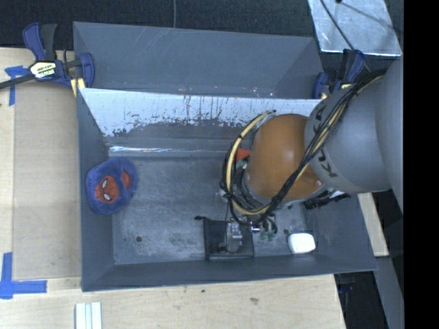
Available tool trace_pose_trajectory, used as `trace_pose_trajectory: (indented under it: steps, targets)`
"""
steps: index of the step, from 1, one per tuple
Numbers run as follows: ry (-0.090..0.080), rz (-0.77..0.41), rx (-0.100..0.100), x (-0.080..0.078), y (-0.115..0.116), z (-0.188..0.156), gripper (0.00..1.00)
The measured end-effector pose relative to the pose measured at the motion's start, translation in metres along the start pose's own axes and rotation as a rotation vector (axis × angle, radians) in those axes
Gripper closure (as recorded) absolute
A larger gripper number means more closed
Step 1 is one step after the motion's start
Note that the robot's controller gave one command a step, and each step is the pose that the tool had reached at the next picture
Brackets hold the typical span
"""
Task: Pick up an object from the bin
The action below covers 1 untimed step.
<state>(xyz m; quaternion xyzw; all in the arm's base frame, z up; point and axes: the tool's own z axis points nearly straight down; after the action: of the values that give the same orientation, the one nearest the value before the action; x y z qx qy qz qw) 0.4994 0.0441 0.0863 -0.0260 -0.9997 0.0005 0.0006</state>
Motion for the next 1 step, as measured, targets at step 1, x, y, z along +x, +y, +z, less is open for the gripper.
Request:
trace_pose_trajectory:
  steps: [1]
  targets:
    - [-0.002, 0.001, -0.001, -0.0006, 0.0005, -0.0008, 1.0]
